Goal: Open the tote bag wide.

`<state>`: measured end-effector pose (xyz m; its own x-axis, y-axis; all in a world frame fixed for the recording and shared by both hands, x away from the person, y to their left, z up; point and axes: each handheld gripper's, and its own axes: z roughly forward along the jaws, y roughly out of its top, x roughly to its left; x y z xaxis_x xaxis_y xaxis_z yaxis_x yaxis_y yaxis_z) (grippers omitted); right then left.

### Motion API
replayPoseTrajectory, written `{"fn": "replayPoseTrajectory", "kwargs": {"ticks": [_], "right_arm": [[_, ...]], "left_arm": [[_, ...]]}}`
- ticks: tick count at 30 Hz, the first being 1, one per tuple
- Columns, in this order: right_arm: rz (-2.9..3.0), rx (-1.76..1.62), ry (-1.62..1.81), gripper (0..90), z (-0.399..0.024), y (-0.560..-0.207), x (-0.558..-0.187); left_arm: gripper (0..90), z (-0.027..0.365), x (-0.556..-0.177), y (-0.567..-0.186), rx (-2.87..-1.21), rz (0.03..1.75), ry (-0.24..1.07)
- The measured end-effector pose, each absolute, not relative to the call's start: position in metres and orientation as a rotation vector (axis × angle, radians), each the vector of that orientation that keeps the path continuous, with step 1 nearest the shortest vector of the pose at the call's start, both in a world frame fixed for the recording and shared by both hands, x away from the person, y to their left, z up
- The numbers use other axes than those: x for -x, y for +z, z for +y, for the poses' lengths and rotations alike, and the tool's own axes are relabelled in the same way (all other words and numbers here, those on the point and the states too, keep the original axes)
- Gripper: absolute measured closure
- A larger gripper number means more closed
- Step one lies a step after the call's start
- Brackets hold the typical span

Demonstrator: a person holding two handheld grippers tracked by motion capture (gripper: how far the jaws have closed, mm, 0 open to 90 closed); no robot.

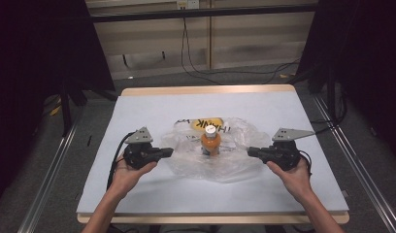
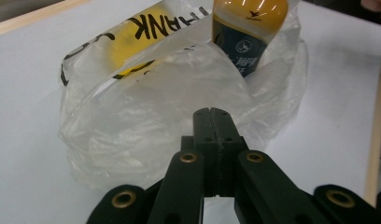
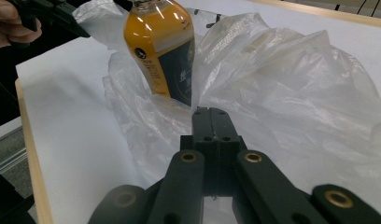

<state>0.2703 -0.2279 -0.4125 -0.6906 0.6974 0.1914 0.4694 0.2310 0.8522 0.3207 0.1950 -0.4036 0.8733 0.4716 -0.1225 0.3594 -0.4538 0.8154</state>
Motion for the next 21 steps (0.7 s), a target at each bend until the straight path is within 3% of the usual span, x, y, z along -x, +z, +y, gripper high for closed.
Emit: {"fn": "replayPoseTrajectory", "kwargs": {"ticks": [10,15,21], "right_arm": [[2.237,-1.039,1.504,90.0,-0.225,-0.387,-0.262],[2.258,-1.026,1.475,90.0,-0.214,-0.375,-0.285],[2.357,-1.063,1.4,90.0,-0.206,-0.381,-0.331]], "left_arm": [[90.0,0.185,-0.299,-0.376,-2.056,0.497,0.144],[90.0,0.165,-0.324,-0.367,-2.05,0.505,0.122],[90.0,0.132,-0.362,-0.385,-2.189,0.538,0.098]]}}
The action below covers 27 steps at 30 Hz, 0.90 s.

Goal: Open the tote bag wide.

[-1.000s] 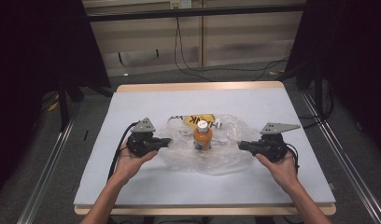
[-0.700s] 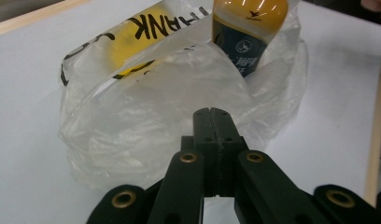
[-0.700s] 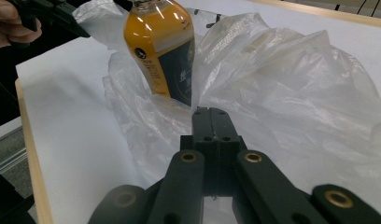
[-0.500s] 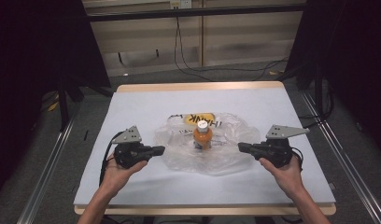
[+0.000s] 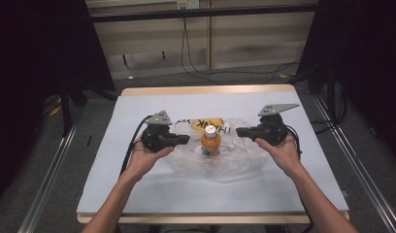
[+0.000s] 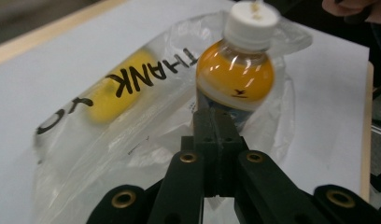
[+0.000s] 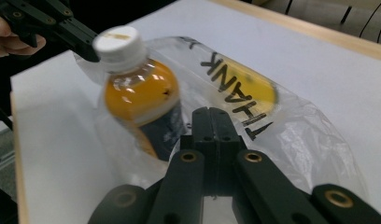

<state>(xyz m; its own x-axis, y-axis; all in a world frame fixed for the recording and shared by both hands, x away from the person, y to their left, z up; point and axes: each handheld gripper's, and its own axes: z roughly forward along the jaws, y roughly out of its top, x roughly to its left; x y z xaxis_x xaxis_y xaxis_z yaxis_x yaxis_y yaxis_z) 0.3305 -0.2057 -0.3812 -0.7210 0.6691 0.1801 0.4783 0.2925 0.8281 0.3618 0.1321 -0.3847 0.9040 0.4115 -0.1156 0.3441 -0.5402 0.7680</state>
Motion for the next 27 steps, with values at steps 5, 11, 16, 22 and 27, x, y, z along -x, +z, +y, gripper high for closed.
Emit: {"fn": "replayPoseTrajectory", "kwargs": {"ticks": [5,11,16,22,27], "right_arm": [[2.504,-1.074,1.288,90.0,-0.195,-0.405,-0.354],[2.626,-1.104,1.176,90.0,-0.187,-0.435,-0.364],[2.689,-1.148,1.091,90.0,-0.184,-0.458,-0.376],[2.703,-1.224,1.027,90.0,-0.191,-0.474,-0.389],[2.631,-1.283,0.987,90.0,-0.203,-0.473,-0.401]], "left_arm": [[90.0,0.108,-0.372,-0.417,-2.316,0.547,0.05],[90.0,0.102,-0.366,-0.441,-2.419,0.5,0.021],[90.0,0.098,-0.358,-0.456,-2.444,0.513,-0.016],[90.0,0.096,-0.343,-0.465,-2.464,0.464,-0.042],[90.0,0.099,-0.324,-0.466,-2.477,0.406,-0.06]]}}
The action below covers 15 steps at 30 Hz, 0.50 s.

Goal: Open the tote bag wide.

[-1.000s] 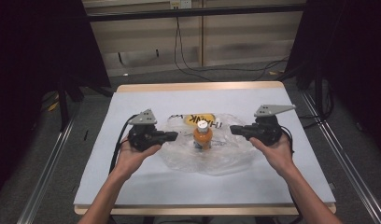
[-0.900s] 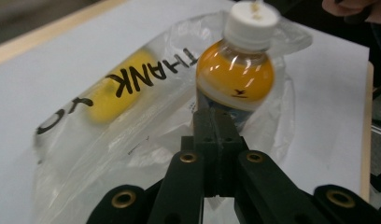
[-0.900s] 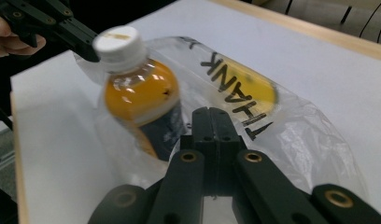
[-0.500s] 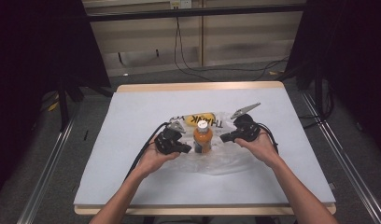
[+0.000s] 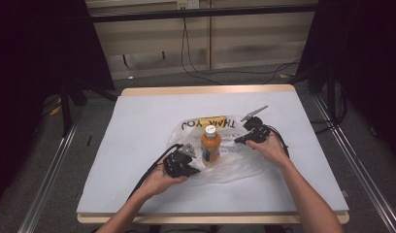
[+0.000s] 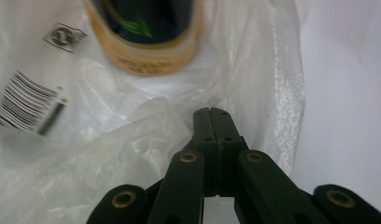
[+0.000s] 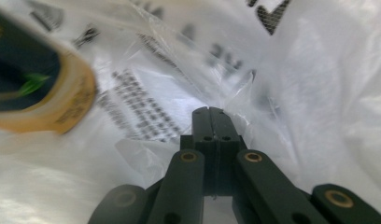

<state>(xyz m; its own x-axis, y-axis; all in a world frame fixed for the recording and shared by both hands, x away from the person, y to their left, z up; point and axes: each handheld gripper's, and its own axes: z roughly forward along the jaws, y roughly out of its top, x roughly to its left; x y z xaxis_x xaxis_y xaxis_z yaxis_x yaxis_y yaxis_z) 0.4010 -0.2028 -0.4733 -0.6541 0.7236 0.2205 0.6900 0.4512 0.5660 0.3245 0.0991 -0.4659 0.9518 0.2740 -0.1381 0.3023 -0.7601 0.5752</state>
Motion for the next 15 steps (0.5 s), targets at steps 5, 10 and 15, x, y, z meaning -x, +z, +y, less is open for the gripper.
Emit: {"fn": "replayPoseTrajectory", "kwargs": {"ticks": [5,10,15], "right_arm": [[2.528,-1.357,1.071,90.0,-0.218,-0.48,-0.418],[2.428,-1.419,1.018,90.0,-0.224,-0.48,-0.432],[2.356,-1.483,1.016,90.0,-0.228,-0.481,-0.439]], "left_arm": [[90.0,0.1,-0.318,-0.466,-2.479,0.388,-0.071],[90.0,0.101,-0.321,-0.466,-2.475,0.391,-0.099],[90.0,0.101,-0.323,-0.467,-2.463,0.408,-0.108]]}}
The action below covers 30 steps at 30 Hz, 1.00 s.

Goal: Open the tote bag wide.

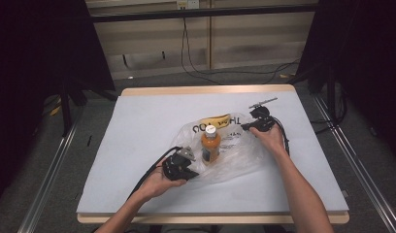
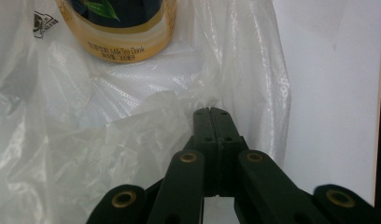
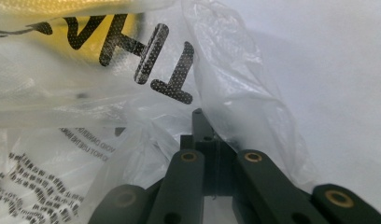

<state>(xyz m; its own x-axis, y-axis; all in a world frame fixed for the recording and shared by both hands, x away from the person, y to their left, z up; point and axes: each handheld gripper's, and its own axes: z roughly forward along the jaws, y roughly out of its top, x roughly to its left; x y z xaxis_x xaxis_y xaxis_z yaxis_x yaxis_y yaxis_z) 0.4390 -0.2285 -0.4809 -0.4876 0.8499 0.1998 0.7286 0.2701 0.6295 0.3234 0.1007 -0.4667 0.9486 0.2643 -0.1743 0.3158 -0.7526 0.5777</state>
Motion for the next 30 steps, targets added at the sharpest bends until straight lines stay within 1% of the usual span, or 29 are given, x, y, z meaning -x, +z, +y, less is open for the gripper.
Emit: {"fn": "replayPoseTrajectory", "kwargs": {"ticks": [1,6,10,11,17,20,25,27,30], "right_arm": [[2.355,-1.483,1.008,90.0,-0.227,-0.48,-0.439],[2.381,-1.427,1.074,90.0,-0.224,-0.476,-0.43],[2.361,-1.365,1.146,90.0,-0.225,-0.457,-0.419],[2.356,-1.349,1.16,90.0,-0.225,-0.452,-0.416],[2.317,-1.278,1.233,90.0,-0.223,-0.424,-0.399],[2.292,-1.257,1.276,90.0,-0.223,-0.414,-0.393],[2.33,-1.231,1.328,90.0,-0.216,-0.414,-0.386],[2.373,-1.202,1.343,90.0,-0.207,-0.417,-0.38],[2.446,-1.151,1.341,90.0,-0.193,-0.426,-0.368]], "left_arm": [[90.0,0.101,-0.324,-0.466,-2.472,0.41,-0.111],[90.0,0.106,-0.331,-0.456,-2.404,0.413,-0.123],[90.0,0.111,-0.334,-0.437,-2.332,0.454,-0.104],[90.0,0.112,-0.335,-0.435,-2.287,0.456,-0.09],[90.0,0.121,-0.343,-0.408,-2.218,0.47,-0.03],[90.0,0.121,-0.356,-0.4,-2.215,0.516,-0.005],[90.0,0.115,-0.391,-0.41,-2.203,0.625,0.004],[90.0,0.112,-0.403,-0.418,-2.195,0.666,-0.016],[90.0,0.11,-0.415,-0.427,-2.177,0.716,-0.002]]}}
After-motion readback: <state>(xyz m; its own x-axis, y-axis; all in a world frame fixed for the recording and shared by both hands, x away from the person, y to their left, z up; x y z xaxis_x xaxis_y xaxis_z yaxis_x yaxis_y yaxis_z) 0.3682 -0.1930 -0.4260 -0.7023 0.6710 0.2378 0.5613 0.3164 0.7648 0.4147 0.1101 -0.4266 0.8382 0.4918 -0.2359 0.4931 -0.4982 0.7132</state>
